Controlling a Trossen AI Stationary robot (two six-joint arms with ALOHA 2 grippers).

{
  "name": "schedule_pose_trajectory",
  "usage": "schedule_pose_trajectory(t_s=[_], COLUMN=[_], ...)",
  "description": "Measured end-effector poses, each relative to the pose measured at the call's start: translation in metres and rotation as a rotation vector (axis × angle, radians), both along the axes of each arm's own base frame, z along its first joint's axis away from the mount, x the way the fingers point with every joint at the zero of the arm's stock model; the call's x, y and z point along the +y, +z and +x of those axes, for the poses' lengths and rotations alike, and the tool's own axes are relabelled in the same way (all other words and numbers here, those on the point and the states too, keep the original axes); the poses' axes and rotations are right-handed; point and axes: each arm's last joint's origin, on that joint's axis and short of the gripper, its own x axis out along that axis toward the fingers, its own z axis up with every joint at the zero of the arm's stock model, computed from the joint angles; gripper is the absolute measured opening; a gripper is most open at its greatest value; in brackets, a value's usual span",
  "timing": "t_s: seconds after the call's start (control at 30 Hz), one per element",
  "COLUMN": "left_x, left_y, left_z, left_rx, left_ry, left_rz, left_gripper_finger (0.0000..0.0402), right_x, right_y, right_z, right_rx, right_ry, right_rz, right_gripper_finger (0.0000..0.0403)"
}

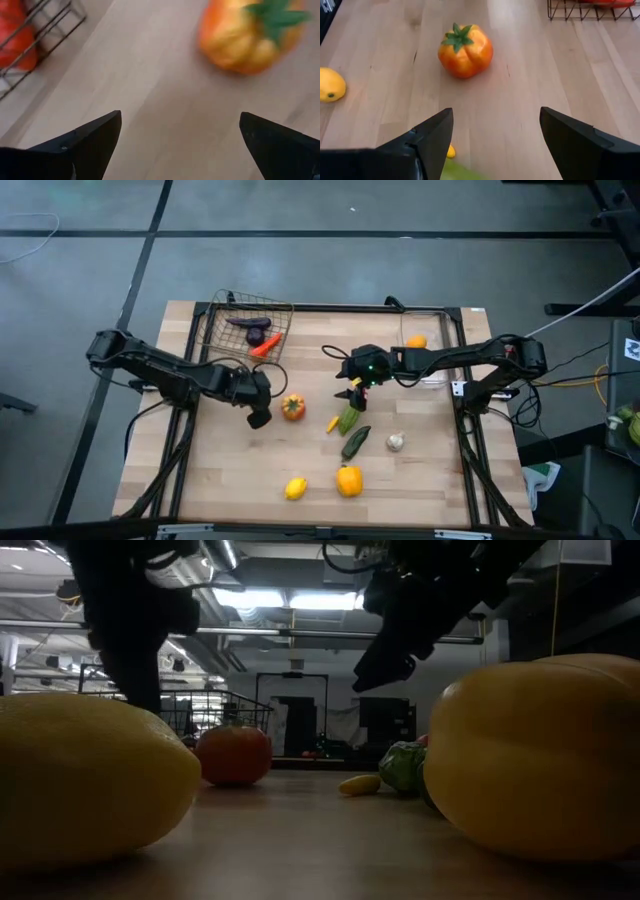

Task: Sort produce into baskets
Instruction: Put the orange tomato into the transparent bin

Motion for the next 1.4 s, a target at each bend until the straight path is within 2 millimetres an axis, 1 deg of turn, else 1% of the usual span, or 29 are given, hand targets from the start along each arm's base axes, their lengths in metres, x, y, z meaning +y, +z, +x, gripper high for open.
schedule_pose_trajectory(t_s=[0.1, 0.23, 0.43, 0.73, 0.87, 1.03, 1.2, 1.27, 1.4], left_x=[-0.001, 0.002, 0.003, 0.002, 0.005, 0.011, 0.016, 0.019, 0.02], left_y=[-0.011, -0.023, -0.036, -0.056, -0.065, -0.07, -0.073, -0.075, -0.078], left_z=[-0.003, -0.005, 0.001, 0.017, 0.025, 0.036, 0.043, 0.044, 0.048], left_rx=[-0.008, -0.069, -0.169, -0.218, -0.23, -0.29, -0.327, -0.331, -0.356], left_ry=[0.087, 0.174, 0.181, 0.187, 0.189, 0.212, 0.23, 0.239, 0.242], left_rz=[0.038, 0.058, 0.048, 0.042, 0.045, 0.038, 0.035, 0.035, 0.03], left_gripper_finger=[0.04, 0.04, 0.04, 0.04, 0.04, 0.04, 0.04, 0.04, 0.04], right_x=[0.0, -0.001, -0.002, 0.0, 0.007, 0.017, 0.028, 0.032, 0.04], right_y=[0.001, -0.002, -0.019, -0.039, -0.047, -0.054, -0.064, -0.066, -0.068], right_z=[0.002, 0.008, 0.02, 0.035, 0.039, 0.043, 0.044, 0.047, 0.049], right_rx=[-0.019, -0.052, -0.061, -0.089, -0.099, -0.1, -0.068, -0.086, -0.093], right_ry=[0.001, 0.001, 0.006, 0.016, 0.043, 0.073, 0.111, 0.124, 0.099], right_rz=[-0.002, -0.005, -0.002, -0.003, 0.003, -0.001, -0.041, -0.056, -0.094], right_gripper_finger=[0.0296, 0.0296, 0.0296, 0.0296, 0.0296, 0.0296, 0.0296, 0.0296, 0.0296])
